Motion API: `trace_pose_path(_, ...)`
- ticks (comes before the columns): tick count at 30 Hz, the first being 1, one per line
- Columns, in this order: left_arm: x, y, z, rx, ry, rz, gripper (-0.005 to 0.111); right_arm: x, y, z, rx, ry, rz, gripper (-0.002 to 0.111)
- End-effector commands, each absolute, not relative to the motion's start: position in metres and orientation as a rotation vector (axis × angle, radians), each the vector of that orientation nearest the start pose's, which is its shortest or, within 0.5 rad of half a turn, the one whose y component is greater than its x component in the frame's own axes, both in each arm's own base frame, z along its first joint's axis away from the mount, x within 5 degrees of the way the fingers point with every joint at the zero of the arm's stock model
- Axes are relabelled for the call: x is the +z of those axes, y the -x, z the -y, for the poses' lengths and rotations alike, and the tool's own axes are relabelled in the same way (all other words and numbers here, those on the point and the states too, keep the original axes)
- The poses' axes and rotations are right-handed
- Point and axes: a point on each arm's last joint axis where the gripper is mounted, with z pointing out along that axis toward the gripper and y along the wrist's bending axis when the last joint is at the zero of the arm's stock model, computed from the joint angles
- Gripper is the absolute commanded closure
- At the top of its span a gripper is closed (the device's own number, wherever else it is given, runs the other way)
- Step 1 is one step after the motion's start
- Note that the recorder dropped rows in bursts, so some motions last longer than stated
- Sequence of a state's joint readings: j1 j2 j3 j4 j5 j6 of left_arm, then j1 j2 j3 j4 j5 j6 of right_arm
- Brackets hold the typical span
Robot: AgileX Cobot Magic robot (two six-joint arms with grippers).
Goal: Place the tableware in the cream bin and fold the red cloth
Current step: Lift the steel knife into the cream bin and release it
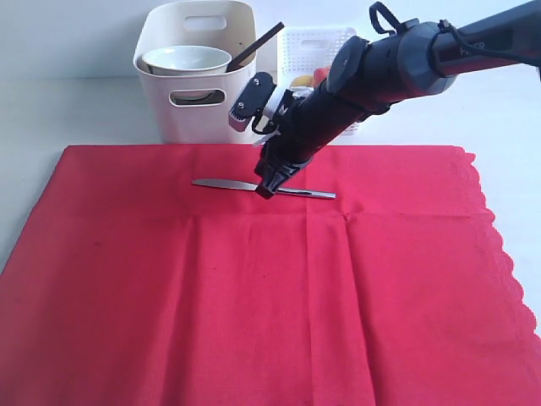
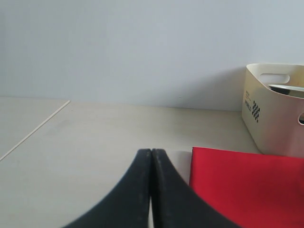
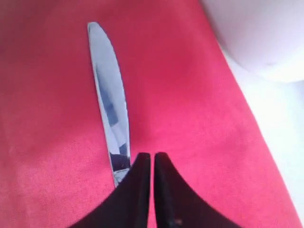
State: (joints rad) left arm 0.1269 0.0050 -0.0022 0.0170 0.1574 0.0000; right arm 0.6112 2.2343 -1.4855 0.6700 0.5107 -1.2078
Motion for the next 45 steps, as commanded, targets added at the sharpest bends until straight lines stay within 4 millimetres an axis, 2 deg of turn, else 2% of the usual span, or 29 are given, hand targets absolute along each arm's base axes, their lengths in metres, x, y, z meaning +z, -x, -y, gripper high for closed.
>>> trace_pose_path(1, 0.199, -0.056, -0.007, 0.103, 0.104, -1.636, 0.106, 0.115, -0.361, -0.284, 0.402, 1.491, -2.119, 0.085)
trace_pose_path(3, 0.199, -0.056, -0.007, 0.103, 0.104, -1.636, 0.106, 0.115, -0.361, -0.284, 0.404, 1.488, -2.121, 0.070)
trace_pose_path(6, 0.199, -0.056, -0.007, 0.103, 0.104, -1.636, 0.106, 0.111, -0.360, -0.284, 0.413, 1.499, -2.134, 0.056)
trace_pose_path(11, 0.199, -0.056, -0.007, 0.103, 0.104, -1.636, 0.106, 0.094, -0.358, -0.284, 0.422, 1.543, -2.161, 0.053)
trace_pose_path(17, 0.199, -0.056, -0.007, 0.103, 0.104, -1.636, 0.106, 0.089, -0.356, -0.281, 0.396, 1.628, -2.153, 0.053)
trace_pose_path(21, 0.199, -0.056, -0.007, 0.103, 0.104, -1.636, 0.106, 0.084, -0.356, -0.280, 0.372, 1.682, -2.128, 0.062)
trace_pose_path(28, 0.199, -0.056, -0.007, 0.103, 0.104, -1.636, 0.106, 0.082, -0.356, -0.280, 0.373, 1.683, -2.131, 0.097)
trace_pose_path(31, 0.199, -0.056, -0.007, 0.103, 0.104, -1.636, 0.106, 0.082, -0.356, -0.280, 0.374, 1.681, -2.132, 0.108)
trace_pose_path(35, 0.199, -0.056, -0.007, 0.103, 0.104, -1.636, 0.106, 0.085, -0.354, -0.280, 0.383, 1.689, -2.133, 0.108)
trace_pose_path(42, 0.199, -0.056, -0.007, 0.103, 0.104, -1.636, 0.106, 0.133, -0.346, -0.280, 0.449, 1.709, -2.081, 0.108)
trace_pose_path(45, 0.199, -0.056, -0.007, 0.103, 0.104, -1.636, 0.106, 0.146, -0.343, -0.279, 0.468, 1.723, -2.067, 0.108)
